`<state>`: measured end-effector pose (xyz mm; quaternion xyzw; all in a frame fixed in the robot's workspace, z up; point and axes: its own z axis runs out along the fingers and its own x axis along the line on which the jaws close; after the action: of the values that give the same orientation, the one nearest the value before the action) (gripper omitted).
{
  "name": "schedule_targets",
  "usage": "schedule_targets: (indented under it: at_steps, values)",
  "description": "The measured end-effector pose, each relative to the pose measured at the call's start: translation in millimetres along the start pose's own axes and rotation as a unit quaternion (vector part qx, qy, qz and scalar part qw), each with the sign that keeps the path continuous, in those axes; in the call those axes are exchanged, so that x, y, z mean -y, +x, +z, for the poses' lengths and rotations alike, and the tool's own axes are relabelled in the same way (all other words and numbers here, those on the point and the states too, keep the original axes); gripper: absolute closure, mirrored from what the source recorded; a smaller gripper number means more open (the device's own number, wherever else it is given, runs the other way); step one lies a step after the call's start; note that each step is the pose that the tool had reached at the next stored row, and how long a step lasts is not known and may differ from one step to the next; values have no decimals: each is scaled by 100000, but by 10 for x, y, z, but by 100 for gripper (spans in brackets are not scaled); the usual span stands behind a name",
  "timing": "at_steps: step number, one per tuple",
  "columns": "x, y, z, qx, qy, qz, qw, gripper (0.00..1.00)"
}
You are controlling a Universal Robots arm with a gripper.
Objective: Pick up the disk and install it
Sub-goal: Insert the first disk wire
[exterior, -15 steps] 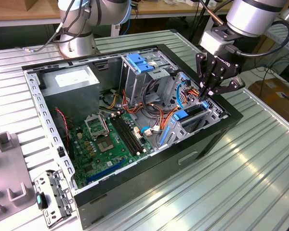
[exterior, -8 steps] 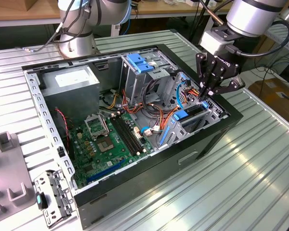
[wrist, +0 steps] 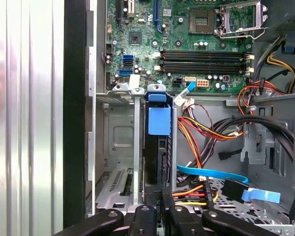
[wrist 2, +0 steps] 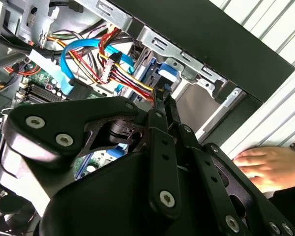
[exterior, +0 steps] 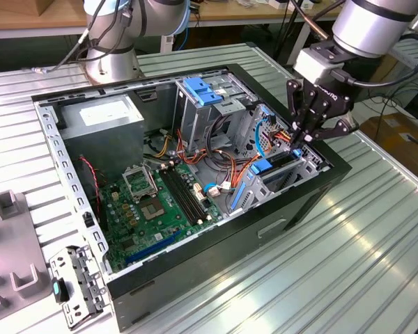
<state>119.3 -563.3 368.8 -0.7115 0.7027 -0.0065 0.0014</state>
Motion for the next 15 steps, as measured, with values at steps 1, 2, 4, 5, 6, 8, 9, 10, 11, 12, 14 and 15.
schedule_targets:
  at_steps: [1, 2, 4, 5, 6, 8, 9, 10, 11, 12, 14, 15]
  values:
    - [-9, 1, 1, 108, 0, 1, 100000, 84]
    - [-27, 1, 3, 133, -1, 1, 100000, 84]
    - [-36, -5, 11, 123, -2, 191, 100000, 84]
    - [-40, -14, 20, 118, -2, 526, 99999, 84]
    - [-44, -24, 28, 119, -4, 760, 99997, 84]
    - [-59, -49, 37, 121, -5, 879, 99996, 84]
    - [-69, -61, 42, 126, -6, 876, 99996, 84]
    - [-75, -71, 50, 134, -5, 875, 99996, 84]
    - [-75, -81, 63, 135, -6, 873, 99996, 84]
    - [-75, -91, 79, 126, -7, 883, 99996, 84]
    - [-75, -126, 120, 132, -5, 979, 99995, 84]
    - [-75, -133, 132, 131, -5, 1029, 99995, 84]
